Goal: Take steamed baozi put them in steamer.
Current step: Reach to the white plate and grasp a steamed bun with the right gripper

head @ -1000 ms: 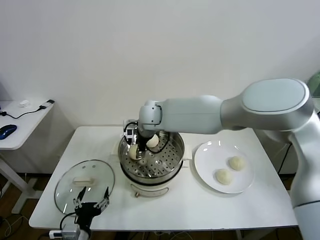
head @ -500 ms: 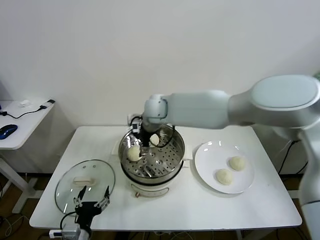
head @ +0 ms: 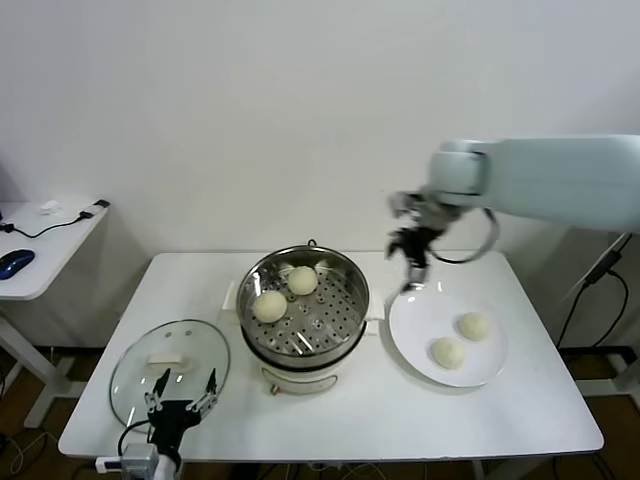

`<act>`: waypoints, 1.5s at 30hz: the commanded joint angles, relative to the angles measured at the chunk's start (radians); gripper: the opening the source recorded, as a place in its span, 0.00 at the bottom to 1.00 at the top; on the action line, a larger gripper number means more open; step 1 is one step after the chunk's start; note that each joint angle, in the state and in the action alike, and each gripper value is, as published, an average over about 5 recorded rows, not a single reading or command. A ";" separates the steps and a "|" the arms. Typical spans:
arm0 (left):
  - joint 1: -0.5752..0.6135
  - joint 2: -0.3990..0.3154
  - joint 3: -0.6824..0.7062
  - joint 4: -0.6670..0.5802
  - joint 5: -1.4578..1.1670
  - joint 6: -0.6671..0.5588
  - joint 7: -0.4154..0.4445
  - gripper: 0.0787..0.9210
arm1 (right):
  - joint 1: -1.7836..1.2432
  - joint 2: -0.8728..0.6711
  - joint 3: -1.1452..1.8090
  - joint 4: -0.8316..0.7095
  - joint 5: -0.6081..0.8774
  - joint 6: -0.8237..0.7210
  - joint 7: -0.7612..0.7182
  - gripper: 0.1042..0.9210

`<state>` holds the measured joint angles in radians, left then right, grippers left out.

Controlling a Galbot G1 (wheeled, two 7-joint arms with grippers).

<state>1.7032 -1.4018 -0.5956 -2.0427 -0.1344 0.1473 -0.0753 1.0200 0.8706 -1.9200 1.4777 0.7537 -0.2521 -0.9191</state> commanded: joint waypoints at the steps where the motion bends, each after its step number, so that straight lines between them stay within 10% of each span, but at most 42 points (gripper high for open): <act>1: 0.003 -0.008 -0.002 -0.001 0.005 0.003 0.002 0.88 | -0.142 -0.306 -0.027 0.093 -0.254 0.010 -0.002 0.88; 37: 0.019 -0.020 0.000 0.015 0.020 -0.007 0.001 0.88 | -0.648 -0.130 0.364 -0.197 -0.338 -0.093 0.137 0.88; 45: 0.017 -0.020 -0.001 0.013 0.021 -0.005 0.001 0.88 | -0.662 -0.119 0.392 -0.203 -0.346 -0.092 0.132 0.73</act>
<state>1.7194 -1.4216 -0.5958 -2.0275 -0.1148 0.1406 -0.0744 0.3863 0.7440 -1.5608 1.2903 0.4184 -0.3417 -0.7866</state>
